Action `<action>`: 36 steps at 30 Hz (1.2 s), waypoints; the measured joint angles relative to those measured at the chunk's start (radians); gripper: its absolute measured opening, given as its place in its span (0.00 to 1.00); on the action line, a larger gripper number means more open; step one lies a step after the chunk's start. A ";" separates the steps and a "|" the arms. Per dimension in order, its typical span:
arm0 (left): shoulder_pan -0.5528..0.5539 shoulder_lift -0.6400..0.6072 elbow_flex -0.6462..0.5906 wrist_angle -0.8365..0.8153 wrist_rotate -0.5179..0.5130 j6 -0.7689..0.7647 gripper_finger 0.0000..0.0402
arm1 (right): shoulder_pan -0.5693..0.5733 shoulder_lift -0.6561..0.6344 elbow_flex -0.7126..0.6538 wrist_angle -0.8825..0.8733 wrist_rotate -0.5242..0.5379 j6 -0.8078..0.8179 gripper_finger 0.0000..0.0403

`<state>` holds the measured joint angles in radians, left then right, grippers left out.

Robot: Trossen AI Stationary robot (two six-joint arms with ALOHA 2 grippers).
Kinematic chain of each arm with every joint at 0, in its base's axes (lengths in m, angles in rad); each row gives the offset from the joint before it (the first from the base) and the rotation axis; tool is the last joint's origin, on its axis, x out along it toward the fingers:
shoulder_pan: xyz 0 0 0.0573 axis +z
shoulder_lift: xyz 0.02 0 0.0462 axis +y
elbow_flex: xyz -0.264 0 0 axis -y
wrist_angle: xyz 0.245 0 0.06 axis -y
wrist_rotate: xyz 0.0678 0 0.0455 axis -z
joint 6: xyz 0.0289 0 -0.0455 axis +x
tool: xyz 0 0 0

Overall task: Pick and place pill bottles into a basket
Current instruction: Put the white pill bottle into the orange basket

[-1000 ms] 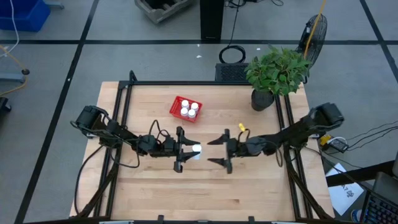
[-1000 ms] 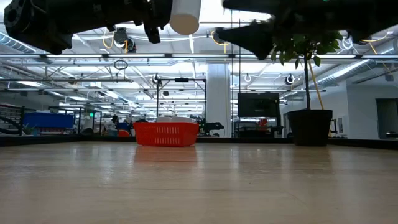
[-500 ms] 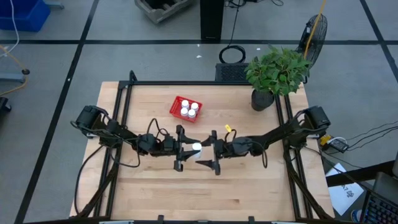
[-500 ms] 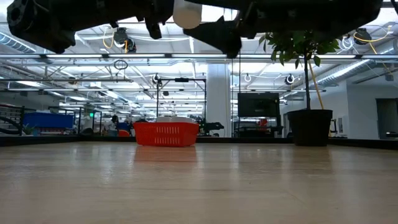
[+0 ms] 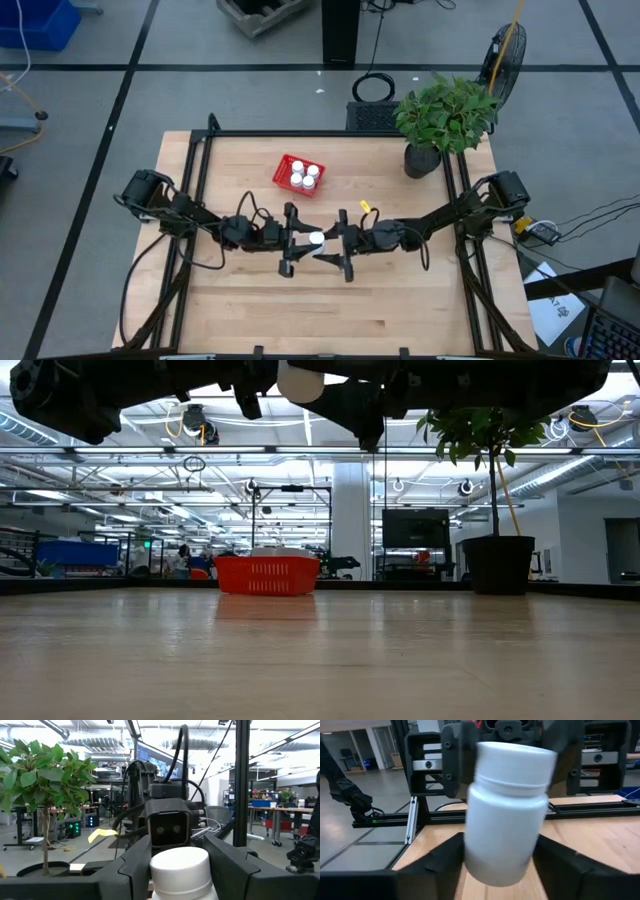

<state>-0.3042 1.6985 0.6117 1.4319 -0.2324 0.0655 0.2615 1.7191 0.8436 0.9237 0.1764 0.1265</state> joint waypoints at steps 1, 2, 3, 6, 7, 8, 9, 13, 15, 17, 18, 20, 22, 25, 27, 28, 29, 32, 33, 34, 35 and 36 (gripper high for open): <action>0.000 0.000 0.000 0.000 0.002 -0.004 0.44 | 0.000 0.000 0.000 0.000 0.000 -0.010 0.53; 0.001 0.000 0.000 0.000 0.008 -0.007 0.44 | 0.000 0.000 0.000 0.001 -0.001 -0.013 0.49; 0.001 0.000 0.000 0.000 0.012 -0.008 0.44 | 0.000 0.000 0.000 0.001 -0.002 -0.015 0.44; 0.000 0.000 0.000 0.000 0.019 -0.008 0.44 | 0.000 0.000 0.000 0.000 -0.002 -0.042 0.39; 0.000 0.000 0.000 0.000 0.020 -0.008 0.44 | 0.000 0.000 0.000 0.000 -0.002 -0.050 0.39; 0.000 0.000 0.000 0.000 0.021 -0.010 0.45 | 0.000 0.000 0.000 -0.002 0.001 -0.057 0.39; 0.000 0.000 0.000 -0.005 0.022 -0.016 0.45 | 0.000 0.000 0.000 -0.009 0.002 -0.060 0.39; 0.000 0.000 -0.002 -0.045 0.022 -0.083 0.45 | 0.000 -0.019 0.000 -0.106 0.005 -0.059 0.39; 0.000 -0.011 -0.002 -0.099 0.021 -0.110 0.45 | 0.001 -0.030 0.000 -0.167 0.005 -0.040 0.39; 0.003 -0.021 -0.002 -0.176 0.019 -0.137 0.45 | 0.001 -0.035 0.000 -0.222 0.000 -0.025 0.39; 0.006 -0.030 -0.002 -0.226 0.019 -0.152 0.45 | 0.001 -0.037 -0.001 -0.255 0.000 -0.016 0.39; 0.013 -0.054 -0.001 -0.334 0.017 -0.188 0.45 | 0.000 -0.038 -0.002 -0.307 0.002 0.003 0.39; 0.024 -0.068 0.007 -0.428 0.020 -0.228 0.46 | -0.006 -0.039 -0.002 -0.352 0.003 0.026 0.39; 0.027 -0.092 0.021 -0.586 0.014 -0.266 0.49 | -0.013 -0.037 -0.002 -0.396 -0.002 0.042 0.39; 0.026 -0.098 0.051 -0.708 0.015 -0.287 0.52 | -0.013 -0.039 -0.002 -0.414 -0.013 0.045 0.39; 0.026 -0.106 0.061 -0.768 0.014 -0.290 0.55 | -0.013 -0.039 -0.003 -0.414 -0.015 0.045 0.39; 0.025 -0.108 0.077 -0.825 0.002 -0.297 0.57 | -0.014 -0.039 -0.003 -0.411 -0.020 0.045 0.39; 0.031 -0.106 0.126 -0.932 0.009 -0.311 0.65 | -0.015 -0.041 -0.002 -0.406 -0.061 0.054 0.39; 0.032 -0.106 0.139 -0.949 0.011 -0.311 0.68 | -0.017 -0.041 -0.001 -0.419 -0.069 0.061 0.39; 0.032 -0.106 0.151 -0.957 0.019 -0.310 0.70 | -0.019 -0.041 -0.001 -0.440 -0.074 0.068 0.39; 0.033 -0.106 0.162 -0.959 0.026 -0.310 0.71 | -0.019 -0.041 -0.001 -0.465 -0.074 0.072 0.39; 0.034 -0.107 0.171 -0.959 0.028 -0.309 0.73 | -0.019 -0.041 -0.002 -0.488 -0.074 0.079 0.39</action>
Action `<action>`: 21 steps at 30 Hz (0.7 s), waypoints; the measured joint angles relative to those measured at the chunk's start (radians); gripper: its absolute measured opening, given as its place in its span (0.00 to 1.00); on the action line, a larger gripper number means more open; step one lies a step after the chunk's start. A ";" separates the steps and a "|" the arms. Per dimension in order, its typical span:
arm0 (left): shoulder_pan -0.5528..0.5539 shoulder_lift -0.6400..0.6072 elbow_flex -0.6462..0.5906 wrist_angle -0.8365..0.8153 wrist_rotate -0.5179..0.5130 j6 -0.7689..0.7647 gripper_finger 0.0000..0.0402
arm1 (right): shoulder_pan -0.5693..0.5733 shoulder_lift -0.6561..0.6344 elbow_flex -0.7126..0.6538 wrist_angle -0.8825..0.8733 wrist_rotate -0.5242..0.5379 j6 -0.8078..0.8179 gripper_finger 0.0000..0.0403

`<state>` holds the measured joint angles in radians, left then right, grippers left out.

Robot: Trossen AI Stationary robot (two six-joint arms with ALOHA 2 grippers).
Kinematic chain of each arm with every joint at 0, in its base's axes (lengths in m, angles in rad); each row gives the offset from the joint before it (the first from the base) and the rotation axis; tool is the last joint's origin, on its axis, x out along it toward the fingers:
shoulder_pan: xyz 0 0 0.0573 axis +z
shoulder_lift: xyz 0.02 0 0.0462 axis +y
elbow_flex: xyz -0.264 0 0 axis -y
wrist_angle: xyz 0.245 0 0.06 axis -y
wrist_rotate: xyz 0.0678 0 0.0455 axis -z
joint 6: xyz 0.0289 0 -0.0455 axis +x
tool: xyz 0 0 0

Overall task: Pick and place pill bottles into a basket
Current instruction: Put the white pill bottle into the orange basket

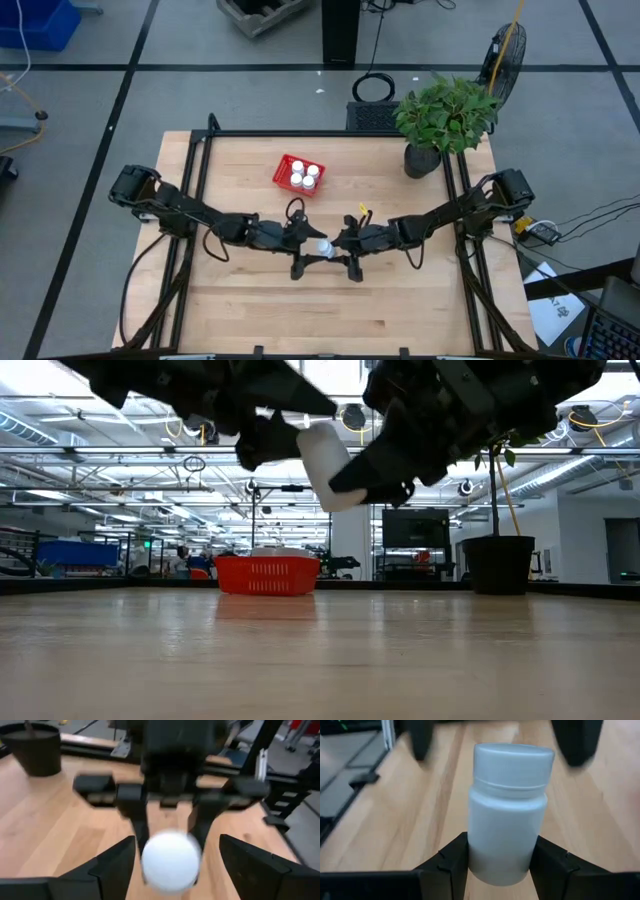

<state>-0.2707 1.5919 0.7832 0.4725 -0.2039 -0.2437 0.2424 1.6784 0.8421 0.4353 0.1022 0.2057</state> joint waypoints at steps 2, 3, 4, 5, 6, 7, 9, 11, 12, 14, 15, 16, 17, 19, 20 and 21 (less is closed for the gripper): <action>0.000 -0.001 0.013 0.000 0.015 0.002 0.75 | 0.000 0.001 0.000 -0.036 0.000 0.017 0.39; 0.000 -0.001 0.015 -0.002 0.021 0.002 0.75 | 0.000 0.001 0.000 -0.043 0.001 0.020 0.39; 0.000 -0.001 0.015 -0.008 0.021 0.001 0.75 | 0.002 0.001 0.000 -0.043 0.002 0.020 0.39; 0.001 -0.001 0.017 -0.011 0.021 0.001 0.75 | 0.007 0.001 0.000 -0.042 0.003 0.019 0.39; 0.002 -0.001 0.018 -0.019 0.022 0.001 0.74 | 0.009 0.001 0.000 -0.031 0.005 0.016 0.39; 0.003 -0.001 0.019 -0.031 0.022 -0.002 0.73 | 0.011 0.001 0.000 -0.018 0.004 0.012 0.39; 0.004 0.000 0.019 -0.054 0.022 -0.009 0.70 | 0.015 0.001 0.000 0.001 0.001 0.005 0.39; 0.004 0.000 0.019 -0.067 0.021 -0.025 0.68 | 0.015 0.001 0.000 0.009 0.001 -0.006 0.39; 0.004 0.000 0.019 -0.066 0.021 -0.030 0.66 | 0.014 0.001 0.000 0.009 0.001 -0.007 0.39; 0.004 0.000 0.019 -0.066 0.021 -0.036 0.64 | 0.014 0.001 0.000 0.010 0.001 -0.008 0.39; 0.004 0.000 0.019 -0.066 0.021 -0.041 0.62 | 0.014 0.001 0.000 0.010 0.001 -0.008 0.39; 0.004 0.000 0.019 -0.064 0.021 -0.048 0.61 | 0.014 0.001 0.000 0.010 0.000 -0.008 0.39; 0.005 0.000 0.019 -0.059 0.021 -0.048 0.59 | 0.014 0.001 0.000 0.009 -0.001 -0.008 0.39; 0.008 0.000 0.019 -0.056 0.027 -0.051 0.56 | 0.015 0.001 0.000 0.009 -0.001 -0.009 0.39; 0.012 0.000 0.019 -0.056 0.038 -0.055 0.54 | 0.014 0.001 0.000 0.009 -0.001 -0.011 0.39; 0.016 0.000 0.019 -0.056 0.050 -0.060 0.52 | 0.014 0.001 0.000 0.008 -0.001 -0.012 0.39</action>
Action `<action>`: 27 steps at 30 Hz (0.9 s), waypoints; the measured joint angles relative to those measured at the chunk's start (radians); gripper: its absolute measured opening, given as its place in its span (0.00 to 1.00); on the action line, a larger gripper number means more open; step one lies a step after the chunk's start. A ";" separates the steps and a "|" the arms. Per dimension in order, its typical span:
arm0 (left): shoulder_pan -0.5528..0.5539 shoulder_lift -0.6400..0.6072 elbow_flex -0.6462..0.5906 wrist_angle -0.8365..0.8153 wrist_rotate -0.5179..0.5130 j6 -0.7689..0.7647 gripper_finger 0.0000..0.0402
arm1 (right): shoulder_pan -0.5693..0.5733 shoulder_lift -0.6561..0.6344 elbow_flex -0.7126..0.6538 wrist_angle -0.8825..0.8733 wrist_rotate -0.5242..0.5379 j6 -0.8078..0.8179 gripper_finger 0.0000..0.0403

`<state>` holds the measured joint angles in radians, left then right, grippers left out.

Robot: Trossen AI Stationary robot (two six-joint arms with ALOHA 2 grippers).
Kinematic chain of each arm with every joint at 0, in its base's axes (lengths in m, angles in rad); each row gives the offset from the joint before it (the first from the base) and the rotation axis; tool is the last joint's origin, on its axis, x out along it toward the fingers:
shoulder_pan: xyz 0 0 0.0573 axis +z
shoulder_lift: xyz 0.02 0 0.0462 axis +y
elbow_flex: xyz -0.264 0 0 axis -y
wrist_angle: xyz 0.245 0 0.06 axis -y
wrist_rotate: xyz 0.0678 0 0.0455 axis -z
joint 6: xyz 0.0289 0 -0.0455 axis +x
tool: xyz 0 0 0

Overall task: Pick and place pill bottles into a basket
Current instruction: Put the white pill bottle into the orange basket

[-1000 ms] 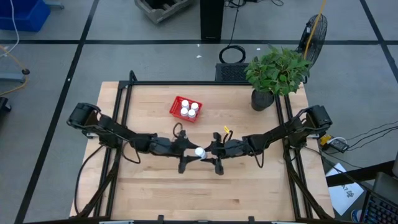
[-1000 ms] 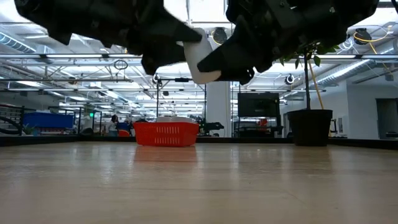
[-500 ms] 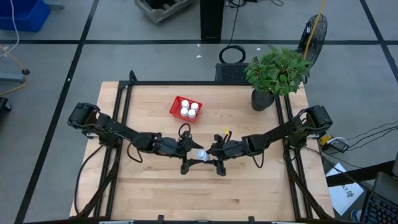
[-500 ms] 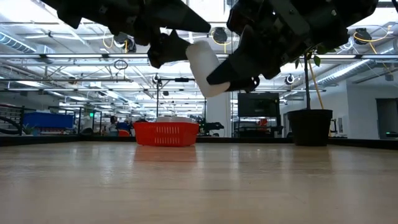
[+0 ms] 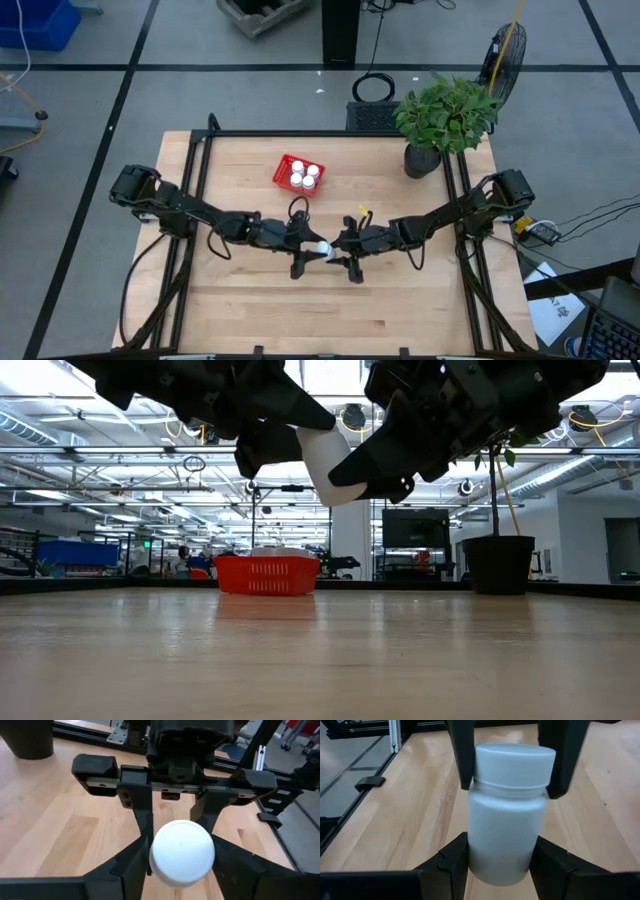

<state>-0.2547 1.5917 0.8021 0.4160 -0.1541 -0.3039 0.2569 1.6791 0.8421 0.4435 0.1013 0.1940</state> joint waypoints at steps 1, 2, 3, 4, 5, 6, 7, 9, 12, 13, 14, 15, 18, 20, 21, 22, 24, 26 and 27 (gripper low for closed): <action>0.004 0.000 0.000 0.000 0.011 -0.007 0.50 | 0.000 0.000 0.000 0.000 0.000 0.000 0.39; 0.008 0.000 0.000 0.001 0.022 -0.014 0.47 | 0.000 0.000 0.000 0.000 0.000 0.001 0.39; 0.011 0.000 0.000 0.001 0.035 -0.016 0.45 | 0.000 0.000 0.000 0.000 0.000 0.004 0.39; 0.015 0.000 0.000 0.001 0.048 -0.019 0.43 | 0.000 0.000 0.000 -0.001 -0.001 0.010 0.39; 0.019 0.000 0.000 0.000 0.063 -0.022 0.41 | 0.000 0.000 0.000 -0.002 -0.001 0.016 0.39; 0.022 0.000 0.000 0.000 0.080 -0.025 0.41 | 0.000 0.000 0.000 -0.002 -0.001 0.019 0.39; 0.025 0.000 -0.001 0.000 0.092 -0.028 0.41 | -0.002 0.000 0.000 -0.002 0.000 0.020 0.39; 0.026 0.000 -0.001 -0.003 0.092 -0.028 0.41 | -0.007 0.000 0.000 -0.002 -0.001 0.018 0.39; 0.026 -0.001 -0.001 -0.011 0.071 -0.015 0.41 | -0.009 0.000 0.000 -0.003 0.027 0.007 0.39; 0.026 -0.007 -0.001 -0.022 0.061 -0.013 0.41 | -0.009 0.001 0.000 -0.004 0.041 0.003 0.41; 0.026 -0.015 -0.001 -0.035 0.050 -0.013 0.41 | -0.009 0.001 0.000 -0.002 0.055 -0.001 0.45; 0.026 -0.020 -0.001 -0.045 0.043 -0.021 0.41 | -0.010 0.001 0.000 0.001 0.068 -0.009 0.50; 0.030 -0.034 -0.002 -0.108 0.042 -0.020 0.41 | -0.011 0.000 0.000 -0.015 0.088 -0.015 0.67; 0.030 -0.052 -0.004 -0.139 0.034 -0.021 0.41 | -0.012 0.000 0.000 -0.032 0.089 -0.015 0.75; 0.033 -0.061 0.000 -0.152 0.020 -0.021 0.41 | -0.012 0.000 0.000 -0.040 0.089 -0.014 0.79; 0.035 -0.073 0.000 -0.176 0.005 -0.021 0.41 | -0.012 0.001 0.000 -0.046 0.089 -0.012 0.82; 0.037 -0.090 -0.003 -0.224 -0.011 -0.021 0.41 | -0.012 0.000 0.000 -0.056 0.089 -0.007 0.86; 0.038 -0.096 -0.002 -0.238 -0.029 -0.019 0.41 | -0.012 0.000 0.000 -0.065 0.088 -0.004 0.87; 0.037 -0.109 -0.002 -0.277 -0.047 -0.019 0.41 | -0.012 0.000 0.000 -0.072 0.088 0.000 0.88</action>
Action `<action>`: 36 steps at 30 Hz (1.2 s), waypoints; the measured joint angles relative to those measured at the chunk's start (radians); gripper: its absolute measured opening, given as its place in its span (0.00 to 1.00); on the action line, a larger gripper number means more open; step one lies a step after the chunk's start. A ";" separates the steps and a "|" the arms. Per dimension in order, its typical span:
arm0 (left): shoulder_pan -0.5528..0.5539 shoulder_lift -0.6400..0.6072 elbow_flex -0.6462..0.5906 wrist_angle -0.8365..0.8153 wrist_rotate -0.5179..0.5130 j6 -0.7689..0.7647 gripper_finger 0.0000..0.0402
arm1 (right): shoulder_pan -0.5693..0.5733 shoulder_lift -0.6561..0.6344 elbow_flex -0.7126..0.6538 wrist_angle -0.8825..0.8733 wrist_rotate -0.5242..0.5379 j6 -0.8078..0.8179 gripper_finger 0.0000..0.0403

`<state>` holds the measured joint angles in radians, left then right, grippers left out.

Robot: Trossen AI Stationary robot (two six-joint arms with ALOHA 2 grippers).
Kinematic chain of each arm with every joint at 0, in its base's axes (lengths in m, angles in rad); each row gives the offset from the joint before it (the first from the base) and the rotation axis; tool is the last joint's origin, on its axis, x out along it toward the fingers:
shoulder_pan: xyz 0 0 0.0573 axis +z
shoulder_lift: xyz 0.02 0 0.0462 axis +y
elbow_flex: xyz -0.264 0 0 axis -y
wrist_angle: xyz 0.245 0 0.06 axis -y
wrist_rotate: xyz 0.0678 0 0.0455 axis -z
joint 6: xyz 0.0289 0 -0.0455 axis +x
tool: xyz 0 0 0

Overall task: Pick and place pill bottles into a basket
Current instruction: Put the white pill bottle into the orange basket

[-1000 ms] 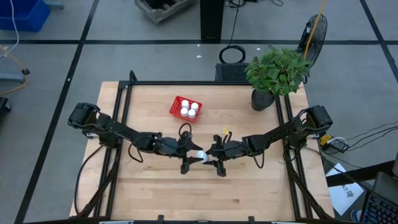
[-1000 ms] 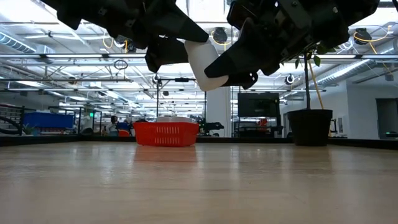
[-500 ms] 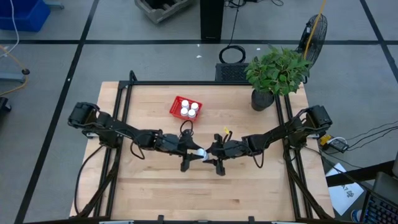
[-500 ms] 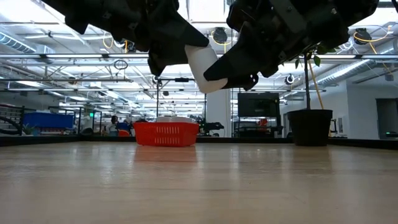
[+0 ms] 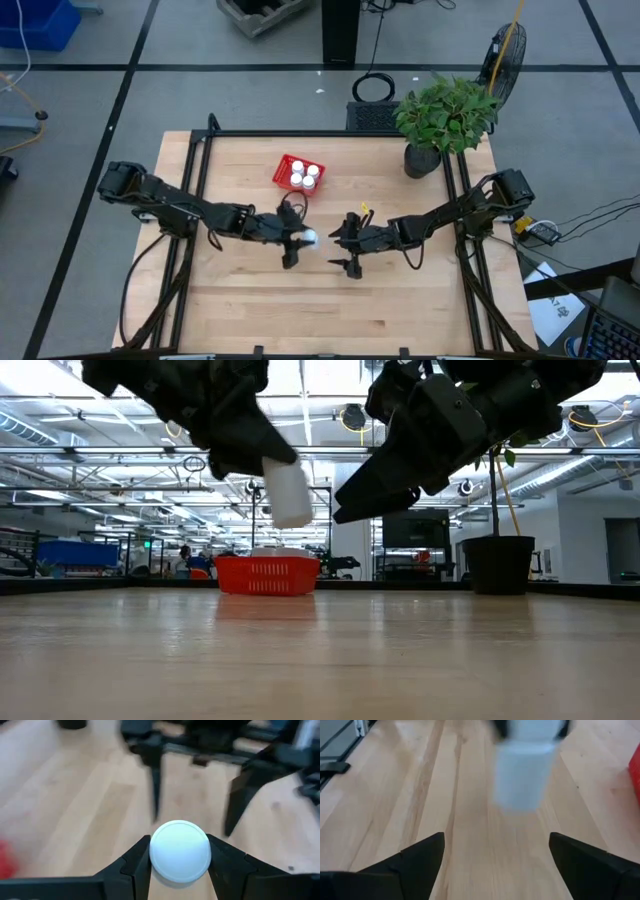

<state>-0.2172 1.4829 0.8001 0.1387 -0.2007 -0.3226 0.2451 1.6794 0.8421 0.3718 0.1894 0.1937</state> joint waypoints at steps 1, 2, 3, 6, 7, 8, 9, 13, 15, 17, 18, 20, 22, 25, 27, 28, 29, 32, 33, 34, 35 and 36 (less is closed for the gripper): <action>0.001 -0.014 -0.001 -0.037 -0.023 0.000 0.41 | 0.000 0.000 0.000 -0.007 0.000 0.002 0.88; 0.008 -0.023 0.000 -0.056 -0.053 -0.001 0.41 | 0.000 0.000 0.000 -0.014 0.000 0.003 0.87; 0.015 -0.029 0.002 -0.082 -0.090 -0.001 0.41 | 0.000 0.000 0.000 -0.020 0.000 0.003 0.87; 0.037 -0.048 -0.002 -0.193 -0.183 -0.019 0.41 | 0.005 0.000 0.000 -0.029 -0.003 0.003 0.86; 0.048 -0.053 -0.002 -0.197 -0.204 -0.020 0.41 | 0.005 0.000 0.000 -0.033 -0.004 0.003 0.86; 0.058 -0.055 0.000 -0.198 -0.226 -0.020 0.41 | 0.005 0.000 0.000 -0.035 -0.005 0.003 0.85; 0.068 -0.057 0.002 -0.208 -0.248 -0.021 0.41 | 0.005 0.000 0.000 -0.035 -0.006 0.003 0.85; 0.120 -0.062 0.000 -0.247 -0.300 -0.029 0.41 | 0.005 0.000 0.000 -0.043 -0.006 0.003 0.85; 0.148 -0.063 0.000 -0.269 -0.344 -0.028 0.41 | 0.005 0.000 0.000 -0.055 -0.006 0.003 0.85; 0.183 -0.064 0.000 -0.297 -0.373 -0.031 0.41 | 0.006 0.000 0.000 -0.060 -0.007 0.003 0.85; 0.204 -0.068 0.000 -0.304 -0.378 -0.030 0.41 | 0.006 0.000 0.000 -0.061 -0.007 0.003 0.85; 0.238 -0.072 0.000 -0.310 -0.386 -0.031 0.41 | 0.006 0.000 0.000 -0.061 -0.007 0.003 0.85; 0.269 -0.071 0.000 -0.310 -0.385 -0.018 0.41 | 0.006 0.000 0.000 -0.060 -0.007 0.003 0.85; 0.322 -0.081 0.000 -0.308 -0.384 0.008 0.41 | 0.006 0.000 0.000 -0.062 -0.007 0.003 0.85; 0.358 -0.082 0.000 -0.305 -0.388 0.010 0.41 | 0.006 0.000 0.000 -0.062 -0.007 0.003 0.85; 0.374 -0.081 0.000 -0.314 -0.387 0.009 0.41 | 0.006 0.000 0.000 -0.063 -0.007 0.003 0.85; 0.388 -0.080 0.000 -0.320 -0.382 0.010 0.41 | 0.006 0.000 0.000 -0.063 -0.007 0.003 0.84; 0.422 -0.080 0.000 -0.317 -0.379 0.026 0.41 | 0.006 0.000 0.000 -0.063 -0.007 0.003 0.84; 0.432 -0.080 0.000 -0.317 -0.378 0.026 0.41 | 0.006 0.000 0.000 -0.063 -0.007 0.003 0.84; 0.442 -0.080 0.000 -0.315 -0.373 0.025 0.41 | 0.006 0.000 0.000 -0.063 -0.007 0.003 0.84; 0.452 -0.080 0.000 -0.309 -0.355 0.023 0.41 | 0.006 0.000 0.000 -0.063 -0.007 0.003 0.84; 0.461 -0.080 0.000 -0.300 -0.332 0.014 0.41 | 0.006 0.000 0.000 -0.062 -0.007 0.003 0.84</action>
<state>0.2443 1.4029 0.8001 -0.1613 -0.5330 -0.3083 0.2516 1.6794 0.8417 0.3096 0.1822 0.1970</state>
